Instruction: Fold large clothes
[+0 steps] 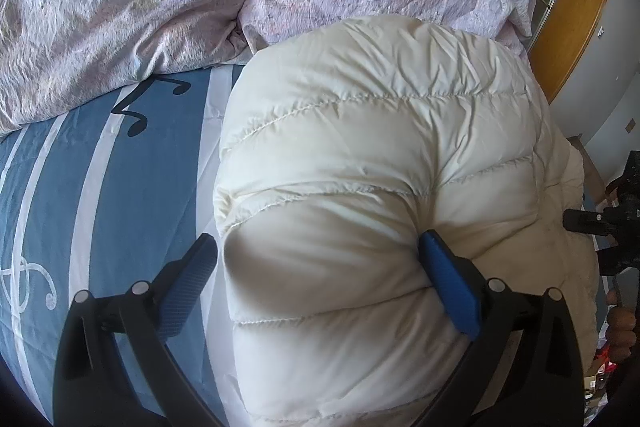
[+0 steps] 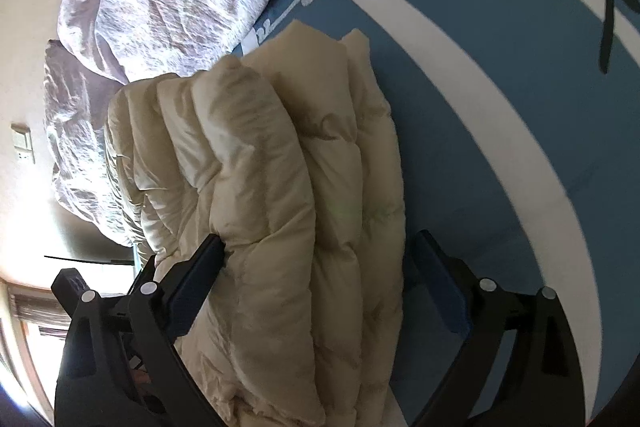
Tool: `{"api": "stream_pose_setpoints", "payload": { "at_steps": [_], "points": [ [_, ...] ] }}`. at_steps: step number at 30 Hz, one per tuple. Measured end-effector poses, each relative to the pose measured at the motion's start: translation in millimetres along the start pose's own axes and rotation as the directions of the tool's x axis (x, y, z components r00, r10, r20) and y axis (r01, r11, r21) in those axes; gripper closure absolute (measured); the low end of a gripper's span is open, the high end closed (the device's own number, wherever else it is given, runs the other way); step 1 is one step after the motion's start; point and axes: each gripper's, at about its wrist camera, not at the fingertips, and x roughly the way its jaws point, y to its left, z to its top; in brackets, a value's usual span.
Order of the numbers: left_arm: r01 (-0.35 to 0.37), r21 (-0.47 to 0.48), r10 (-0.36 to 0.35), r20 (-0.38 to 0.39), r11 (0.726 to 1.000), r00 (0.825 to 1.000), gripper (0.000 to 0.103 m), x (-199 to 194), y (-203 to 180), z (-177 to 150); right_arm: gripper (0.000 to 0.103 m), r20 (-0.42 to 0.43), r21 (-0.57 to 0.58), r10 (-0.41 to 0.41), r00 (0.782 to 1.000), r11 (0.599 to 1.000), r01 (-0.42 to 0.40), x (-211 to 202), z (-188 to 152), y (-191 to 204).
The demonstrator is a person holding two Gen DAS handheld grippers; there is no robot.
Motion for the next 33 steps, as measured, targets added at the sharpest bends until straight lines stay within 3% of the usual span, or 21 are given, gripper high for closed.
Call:
{"api": "stream_pose_setpoints", "payload": {
  "at_steps": [8, 9, 11, 14, 17, 27, 33],
  "points": [
    [0.043, -0.033, -0.043, 0.007, 0.999, 0.999, 0.006, -4.7, 7.9, 2.8, 0.009, -0.023, -0.039, 0.09, 0.996, 0.995, -0.091, 15.4, 4.2, 10.9],
    [0.055, -0.041, -0.055, 0.01, 0.998, 0.998, 0.007, -7.1, 10.3, 3.9, 0.015, -0.031, -0.044, 0.097, 0.995, 0.994, -0.099, 18.5, 4.1, 13.2],
    [0.078, -0.065, -0.077, 0.021, 0.995, 0.997, 0.008, -12.7, 17.2, 5.3, 0.037, -0.056, -0.037, 0.126, 0.991, 0.991, -0.128, 28.0, 2.7, 15.5],
    [0.11, -0.109, -0.109, 0.019, 0.988, 0.994, 0.008, -18.5, 31.4, 6.4, 0.059, -0.035, -0.035, 0.169, 0.985, 0.985, -0.17, 29.6, 2.5, 19.4],
    [0.131, -0.145, -0.131, 0.015, 0.981, 0.991, 0.009, -22.4, 43.9, 6.5, 0.07, -0.009, -0.033, 0.184, 0.983, 0.982, -0.184, 26.6, 6.1, 23.4],
    [0.201, -0.156, -0.209, -0.031, 0.967, 0.977, 0.009, -21.4, 52.6, 2.4, 0.074, 0.004, -0.038, 0.169, 0.986, 0.985, -0.169, 24.1, 10.1, 28.8],
    [0.272, -0.171, -0.288, -0.079, 0.947, 0.954, 0.009, -8.6, 46.6, -1.2, 0.074, -0.007, -0.03, 0.167, 0.986, 0.985, -0.167, 22.7, 8.5, 27.7]
  ]
}}
